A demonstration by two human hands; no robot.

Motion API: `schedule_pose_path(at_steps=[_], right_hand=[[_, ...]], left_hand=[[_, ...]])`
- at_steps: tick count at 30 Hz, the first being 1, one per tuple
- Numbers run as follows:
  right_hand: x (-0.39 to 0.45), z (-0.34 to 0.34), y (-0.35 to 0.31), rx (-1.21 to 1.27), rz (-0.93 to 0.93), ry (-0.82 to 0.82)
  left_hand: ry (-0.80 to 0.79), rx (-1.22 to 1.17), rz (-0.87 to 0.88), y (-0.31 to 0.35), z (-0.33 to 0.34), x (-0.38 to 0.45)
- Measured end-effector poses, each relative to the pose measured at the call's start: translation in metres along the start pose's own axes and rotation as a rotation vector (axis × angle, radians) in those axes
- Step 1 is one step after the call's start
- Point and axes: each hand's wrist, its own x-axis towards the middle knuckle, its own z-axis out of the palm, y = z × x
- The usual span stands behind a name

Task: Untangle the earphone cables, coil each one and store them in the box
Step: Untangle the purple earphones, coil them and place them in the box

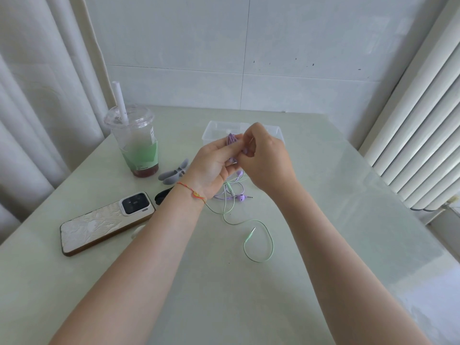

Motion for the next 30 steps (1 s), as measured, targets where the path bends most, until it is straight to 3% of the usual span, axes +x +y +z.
schedule_pose_path(at_steps=[4,7,9,11,14,19,30], right_hand=[[0.001,-0.003,-0.001,0.044,0.019,-0.089],[0.005,-0.006,0.001,0.248,0.167,-0.032],[0.009,-0.01,0.006,0.302,0.297,-0.003],[0.009,-0.014,0.01,0.397,0.391,-0.198],[0.006,-0.013,0.015,0.553,0.419,-0.432],[0.009,-0.005,0.023,0.482,0.383,-0.313],[0.008,0.004,0.025,0.451,0.413,-0.354]], left_hand=[[0.078,-0.059,-0.008,-0.002,-0.001,0.002],[0.094,-0.205,-0.12,0.001,-0.006,0.003],[0.017,-0.342,-0.223,0.003,-0.008,0.001],[-0.052,-0.398,-0.273,0.004,-0.007,0.0],[-0.083,-0.349,-0.274,0.003,-0.005,-0.001],[-0.03,-0.186,-0.284,-0.001,-0.007,0.003],[0.096,-0.017,-0.312,0.004,-0.009,0.002]])
